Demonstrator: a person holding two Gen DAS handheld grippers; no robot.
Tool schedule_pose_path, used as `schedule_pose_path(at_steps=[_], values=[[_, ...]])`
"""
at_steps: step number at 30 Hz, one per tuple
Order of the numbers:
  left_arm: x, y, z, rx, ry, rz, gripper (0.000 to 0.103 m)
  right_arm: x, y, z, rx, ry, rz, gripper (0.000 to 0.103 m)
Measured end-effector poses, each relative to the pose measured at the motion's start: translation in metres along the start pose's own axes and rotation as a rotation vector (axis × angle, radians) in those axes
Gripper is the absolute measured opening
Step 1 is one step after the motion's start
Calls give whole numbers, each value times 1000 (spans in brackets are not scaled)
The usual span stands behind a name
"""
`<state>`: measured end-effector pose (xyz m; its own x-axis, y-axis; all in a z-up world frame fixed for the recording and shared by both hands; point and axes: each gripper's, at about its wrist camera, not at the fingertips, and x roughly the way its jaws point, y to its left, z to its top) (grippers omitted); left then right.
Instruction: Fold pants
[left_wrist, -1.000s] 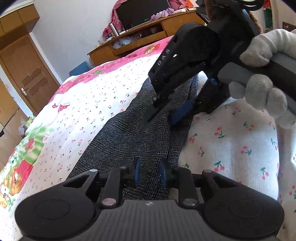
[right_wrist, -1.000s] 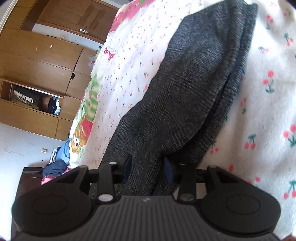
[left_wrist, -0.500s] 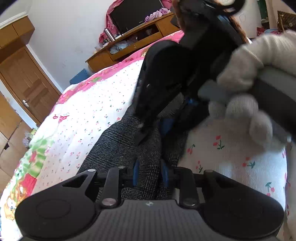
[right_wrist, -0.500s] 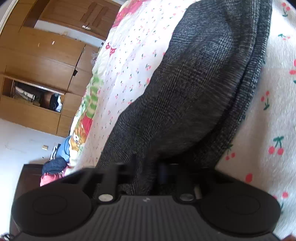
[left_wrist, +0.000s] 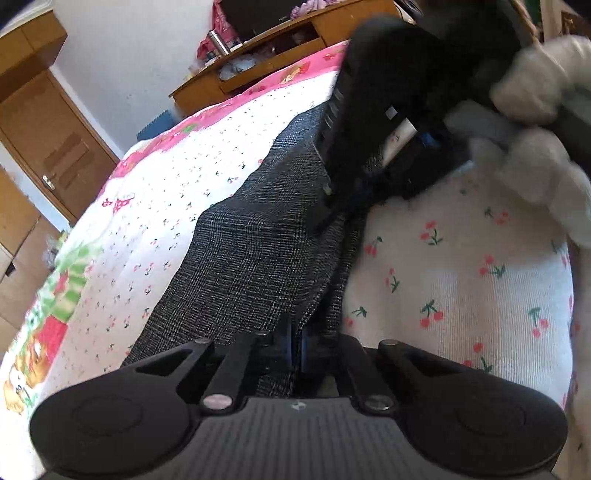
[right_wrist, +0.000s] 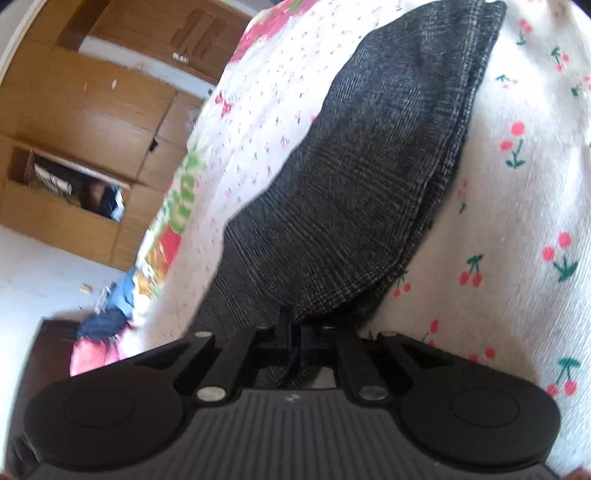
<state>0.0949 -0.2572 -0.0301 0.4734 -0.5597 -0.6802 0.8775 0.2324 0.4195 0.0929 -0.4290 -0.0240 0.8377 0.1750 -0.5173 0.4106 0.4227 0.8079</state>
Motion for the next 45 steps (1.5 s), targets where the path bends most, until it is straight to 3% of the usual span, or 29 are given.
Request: schedule_pose_path(at_steps=[3, 8, 10, 16, 22, 27, 33, 35, 39, 45], values=[[0, 5, 2, -28, 7, -17, 17, -12, -7, 13, 36, -110, 3, 14], [2, -3, 4, 8, 11, 4, 17, -26, -30, 43, 101, -254, -27, 13], [2, -3, 4, 7, 8, 3, 17, -30, -33, 51, 95, -283, -60, 4], [-11, -9, -1, 6, -23, 7, 17, -42, -30, 41, 49, -310, -48, 4], [-9, -15, -6, 49, -13, 5, 17, -38, -35, 36, -23, -287, -135, 7], [-31, -5, -16, -18, -34, 12, 28, -70, -34, 38, 26, -332, -168, 28], [-56, 12, -43, -183, -19, 54, 29, -68, -38, 39, 49, -317, -187, 32], [-54, 12, -49, -197, -15, 59, 29, -65, -40, 42, 85, -318, -172, 37], [-52, 10, -47, -199, -34, 63, 29, -65, -49, 46, 167, -334, -166, 35], [-48, 16, -41, -215, -64, 60, 30, -53, -46, 52, 126, -359, -212, 37]])
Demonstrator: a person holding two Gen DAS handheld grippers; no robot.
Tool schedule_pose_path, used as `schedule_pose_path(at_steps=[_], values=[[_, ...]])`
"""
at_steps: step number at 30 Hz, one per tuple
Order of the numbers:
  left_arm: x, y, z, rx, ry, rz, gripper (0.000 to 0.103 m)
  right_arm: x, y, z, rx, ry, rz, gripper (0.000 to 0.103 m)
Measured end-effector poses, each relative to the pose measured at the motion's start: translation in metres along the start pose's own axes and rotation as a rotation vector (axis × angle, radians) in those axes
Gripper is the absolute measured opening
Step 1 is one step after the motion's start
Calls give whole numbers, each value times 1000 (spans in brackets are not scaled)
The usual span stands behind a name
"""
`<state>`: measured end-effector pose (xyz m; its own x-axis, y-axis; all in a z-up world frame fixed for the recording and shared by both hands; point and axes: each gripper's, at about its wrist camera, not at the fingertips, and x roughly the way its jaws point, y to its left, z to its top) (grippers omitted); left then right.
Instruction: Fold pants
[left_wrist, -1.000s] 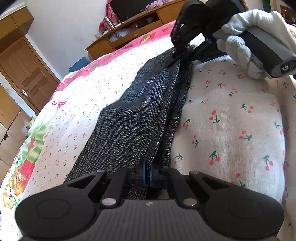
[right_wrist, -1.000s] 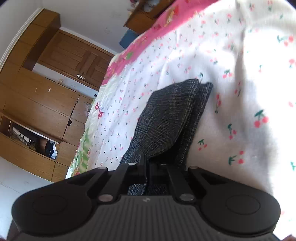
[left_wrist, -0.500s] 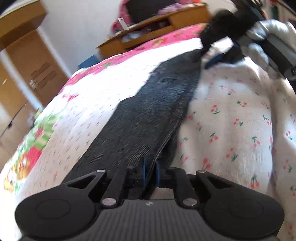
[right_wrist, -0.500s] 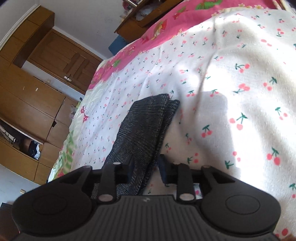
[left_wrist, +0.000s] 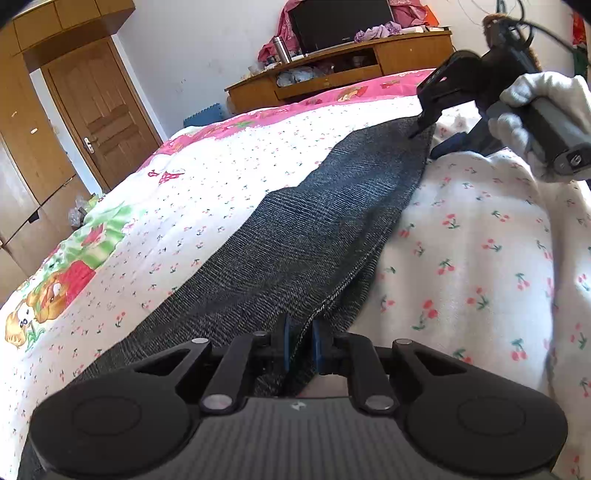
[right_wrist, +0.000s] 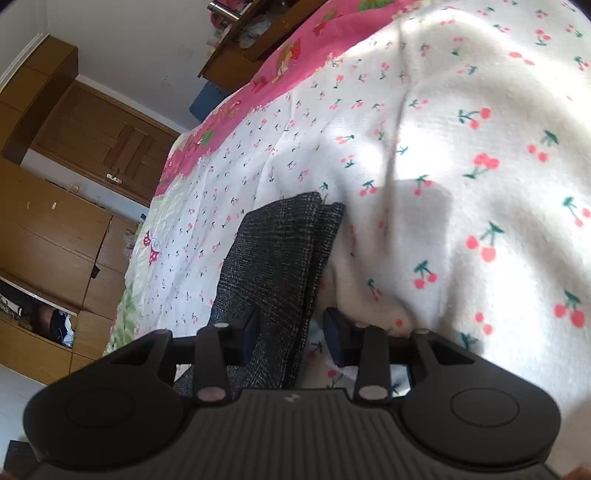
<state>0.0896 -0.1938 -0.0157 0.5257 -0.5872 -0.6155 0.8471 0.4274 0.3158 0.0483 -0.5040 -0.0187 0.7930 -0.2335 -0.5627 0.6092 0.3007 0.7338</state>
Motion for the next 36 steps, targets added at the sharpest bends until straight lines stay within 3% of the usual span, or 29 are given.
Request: schedule_pose_path(at_steps=[4, 5, 8, 10, 11, 12, 14, 16, 18, 21, 23, 25, 29, 33, 36], values=[[-8, 3, 8, -37, -7, -22, 30, 22, 8, 4, -22, 11, 27, 39], [-11, 3, 9, -33, -3, -37, 30, 22, 11, 4, -26, 11, 45, 43], [-23, -1, 10, -30, 13, -111, 30, 28, 13, 4, -53, 16, 65, 40], [-32, -3, 12, -31, 21, -173, 30, 36, 8, 6, -28, 11, 86, 33], [-37, -5, 14, -25, 17, -179, 30, 39, 5, 7, -14, 9, 94, 22], [-42, -6, 16, -23, 7, -171, 30, 42, 2, 9, 1, 20, 93, 8], [-45, -2, 21, -41, -26, -123, 34, 40, -3, 13, 44, 31, 128, 7], [-39, 8, 24, -75, -56, -38, 55, 28, -6, 17, 85, 20, 186, 7], [-19, 18, 21, -101, -44, 54, 55, 12, -5, 21, 93, -9, 225, 7], [24, 20, 2, -128, 113, 28, 53, 4, -4, 24, 70, -32, 225, 6], [26, 12, -6, -142, 96, 46, 48, 12, -3, 22, 36, -13, 159, 7], [19, 7, -3, -92, 79, 55, 48, 11, 4, 21, 0, -16, 134, 7], [-3, 32, -8, -245, 57, 11, 52, -14, 67, 14, -215, -60, 179, 7], [-33, 60, -36, -278, 60, 124, 52, -29, 161, -29, -504, -30, 288, 7], [-61, 85, -62, -311, 76, 214, 52, -29, 226, -91, -663, 54, 399, 7]])
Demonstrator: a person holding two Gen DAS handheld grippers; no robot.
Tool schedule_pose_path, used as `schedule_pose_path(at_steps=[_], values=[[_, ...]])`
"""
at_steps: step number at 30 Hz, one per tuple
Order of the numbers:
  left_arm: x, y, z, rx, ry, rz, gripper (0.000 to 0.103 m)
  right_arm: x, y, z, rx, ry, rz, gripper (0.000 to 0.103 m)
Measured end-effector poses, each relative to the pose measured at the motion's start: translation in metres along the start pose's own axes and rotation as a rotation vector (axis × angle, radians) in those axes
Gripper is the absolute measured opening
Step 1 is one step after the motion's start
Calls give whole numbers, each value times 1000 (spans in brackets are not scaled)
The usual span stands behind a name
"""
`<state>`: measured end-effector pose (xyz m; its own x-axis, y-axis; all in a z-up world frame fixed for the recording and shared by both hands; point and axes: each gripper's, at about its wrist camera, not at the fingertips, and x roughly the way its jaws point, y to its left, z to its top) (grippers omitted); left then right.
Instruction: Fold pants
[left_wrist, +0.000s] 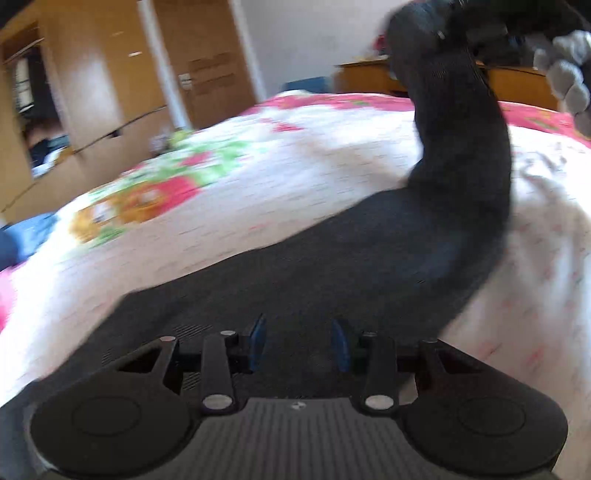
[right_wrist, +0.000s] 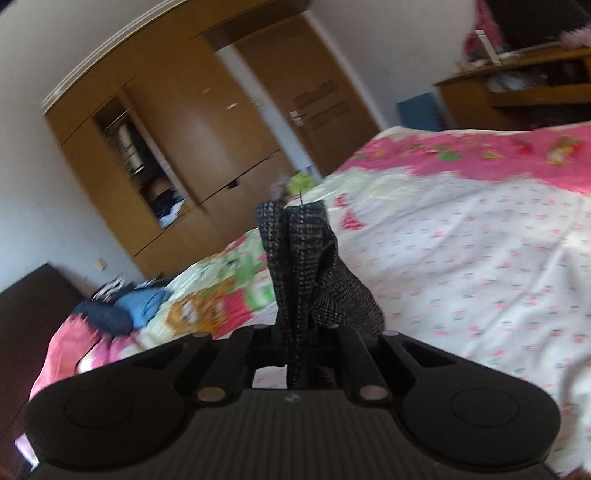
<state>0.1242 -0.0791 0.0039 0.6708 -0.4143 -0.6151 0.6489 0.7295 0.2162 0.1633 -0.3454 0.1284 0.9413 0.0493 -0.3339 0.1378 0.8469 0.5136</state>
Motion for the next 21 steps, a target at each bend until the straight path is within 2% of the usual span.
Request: schedule_pose_path(at_steps=[4, 6, 9, 11, 13, 16, 19, 21], values=[[-27, 52, -30, -75, 31, 130, 53, 58, 111, -52, -164, 170, 198, 7], [-43, 77, -47, -120, 50, 192, 53, 82, 167, -94, -301, 243, 274, 7], [-61, 96, -70, -162, 77, 256, 53, 108, 235, -160, -416, 367, 406, 7], [-73, 104, -84, -192, 88, 276, 53, 114, 266, -196, -481, 394, 428, 7], [-83, 109, -92, -219, 91, 276, 53, 123, 282, -218, -485, 440, 417, 7], [-97, 110, -102, -243, 66, 261, 53, 121, 297, -227, -538, 428, 416, 7], [-102, 115, -103, -260, 41, 256, 54, 114, 313, -213, -599, 351, 409, 7], [-111, 115, -108, -278, 29, 253, 54, 115, 333, -215, -667, 322, 428, 7]])
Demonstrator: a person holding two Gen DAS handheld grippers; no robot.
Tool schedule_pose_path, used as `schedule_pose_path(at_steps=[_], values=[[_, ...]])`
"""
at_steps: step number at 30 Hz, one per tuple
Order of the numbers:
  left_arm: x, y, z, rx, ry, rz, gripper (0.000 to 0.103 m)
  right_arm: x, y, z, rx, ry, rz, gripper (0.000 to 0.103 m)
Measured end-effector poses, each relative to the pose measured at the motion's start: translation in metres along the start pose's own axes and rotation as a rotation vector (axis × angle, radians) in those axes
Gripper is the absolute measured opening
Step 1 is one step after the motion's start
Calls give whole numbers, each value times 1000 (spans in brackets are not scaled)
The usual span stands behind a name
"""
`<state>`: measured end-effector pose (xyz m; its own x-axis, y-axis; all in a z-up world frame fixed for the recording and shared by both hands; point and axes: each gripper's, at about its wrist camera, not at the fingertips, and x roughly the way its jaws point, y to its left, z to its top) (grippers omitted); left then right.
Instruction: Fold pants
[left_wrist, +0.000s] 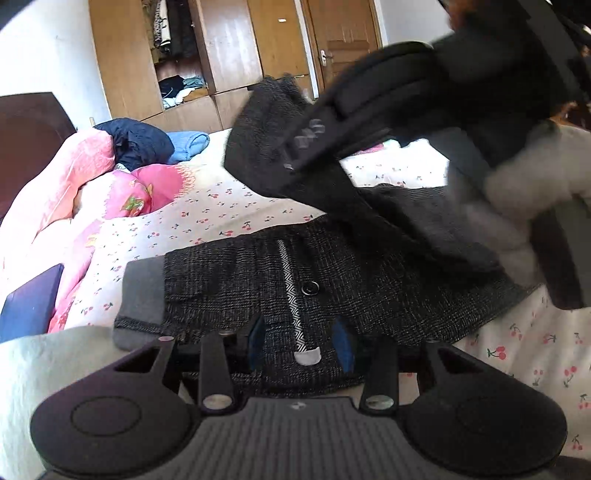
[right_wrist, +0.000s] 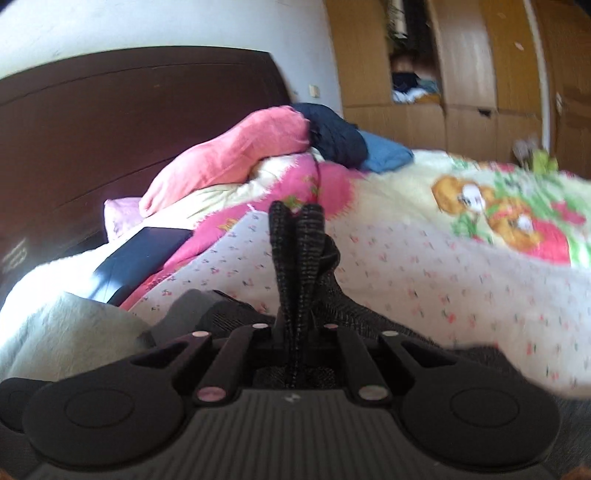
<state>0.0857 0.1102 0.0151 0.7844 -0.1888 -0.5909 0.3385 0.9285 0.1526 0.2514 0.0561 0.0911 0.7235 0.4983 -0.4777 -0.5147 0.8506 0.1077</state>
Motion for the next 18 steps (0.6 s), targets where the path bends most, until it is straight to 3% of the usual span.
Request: schedule_pose_path(at_steps=[6, 8, 11, 12, 18], values=[[-12, 10, -12, -40, 4, 9, 54, 25, 53, -11, -202, 13, 44, 7], [-15, 12, -19, -46, 21, 6, 54, 37, 68, -17, -302, 62, 63, 8], [-21, 10, -30, -42, 52, 5, 54, 47, 83, -31, -405, 94, 98, 27], [-22, 10, -33, -39, 61, 7, 54, 45, 86, -34, -419, 89, 120, 34], [-33, 15, -39, -41, 54, -8, 55, 28, 77, -26, -306, 73, 188, 37]])
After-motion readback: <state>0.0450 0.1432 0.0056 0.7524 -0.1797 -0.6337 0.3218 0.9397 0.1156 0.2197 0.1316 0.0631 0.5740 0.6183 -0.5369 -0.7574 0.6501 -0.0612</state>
